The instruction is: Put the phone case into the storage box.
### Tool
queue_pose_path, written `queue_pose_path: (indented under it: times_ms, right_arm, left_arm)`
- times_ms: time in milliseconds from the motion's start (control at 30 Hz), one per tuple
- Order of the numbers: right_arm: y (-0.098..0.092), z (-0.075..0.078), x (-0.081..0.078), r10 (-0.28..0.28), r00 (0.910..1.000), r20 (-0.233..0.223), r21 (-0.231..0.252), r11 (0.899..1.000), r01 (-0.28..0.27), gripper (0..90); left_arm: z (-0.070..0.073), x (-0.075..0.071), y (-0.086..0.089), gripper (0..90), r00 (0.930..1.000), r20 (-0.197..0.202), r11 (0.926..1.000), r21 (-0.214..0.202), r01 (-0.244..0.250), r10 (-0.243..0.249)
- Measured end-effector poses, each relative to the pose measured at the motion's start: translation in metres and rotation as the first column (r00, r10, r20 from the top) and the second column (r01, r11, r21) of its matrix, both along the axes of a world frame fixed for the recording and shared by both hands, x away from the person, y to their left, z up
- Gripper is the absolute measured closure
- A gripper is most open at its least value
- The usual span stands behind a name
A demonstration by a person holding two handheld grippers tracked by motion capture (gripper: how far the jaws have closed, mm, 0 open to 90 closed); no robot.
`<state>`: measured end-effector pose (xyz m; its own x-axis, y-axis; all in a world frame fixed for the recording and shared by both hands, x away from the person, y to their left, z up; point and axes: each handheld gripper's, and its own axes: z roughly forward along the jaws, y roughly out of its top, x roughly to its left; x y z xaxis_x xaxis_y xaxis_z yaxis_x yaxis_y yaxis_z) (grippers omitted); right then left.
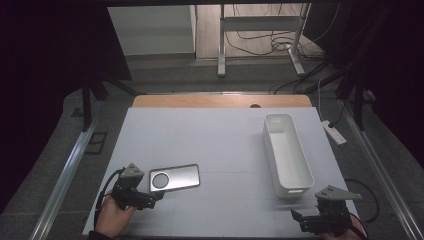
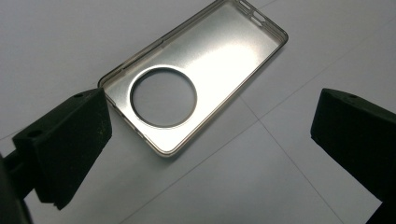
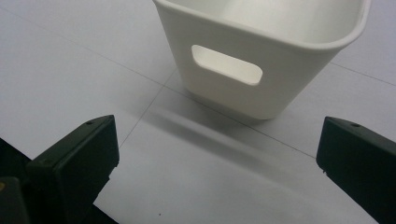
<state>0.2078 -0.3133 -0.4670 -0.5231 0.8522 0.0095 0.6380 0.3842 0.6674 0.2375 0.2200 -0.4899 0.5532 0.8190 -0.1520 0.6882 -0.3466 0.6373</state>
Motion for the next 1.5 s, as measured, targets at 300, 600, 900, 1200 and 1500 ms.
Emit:
queue_pose_path:
  times_ms: [300, 600, 900, 1200, 1500]
  right_arm:
    - [-0.001, 0.000, 0.000, -0.003, 1.0000, -0.003, 0.006, 1.000, 0.003, 0.0]
    - [-0.001, 0.000, 0.000, 0.000, 1.0000, -0.004, 0.005, 1.000, 0.000, 0.0]
    - [0.000, 0.000, 0.000, 0.005, 1.0000, -0.005, 0.003, 1.000, -0.005, 0.0]
    - [0.000, 0.000, 0.000, 0.008, 0.9999, -0.009, 0.002, 1.000, -0.008, 0.0]
    - [0.000, 0.000, 0.001, 0.009, 0.9999, -0.010, 0.000, 1.000, -0.009, 0.0]
  left_arm:
    - [0.001, 0.014, -0.009, 0.0, 0.9998, -0.007, 0.9997, 0.017, 0.018, -0.018]
    - [0.004, 0.025, -0.016, 0.0, 0.9997, -0.007, 0.9994, 0.024, 0.023, -0.023]
    - [0.005, 0.039, -0.027, 0.0, 0.9987, -0.015, 0.9981, 0.037, 0.050, -0.049]
    - [0.005, 0.050, -0.034, 0.0, 0.9968, -0.030, 0.9960, 0.048, 0.075, -0.074]
    - [0.005, 0.062, -0.048, 0.0, 0.9954, -0.035, 0.9940, 0.060, 0.091, -0.089]
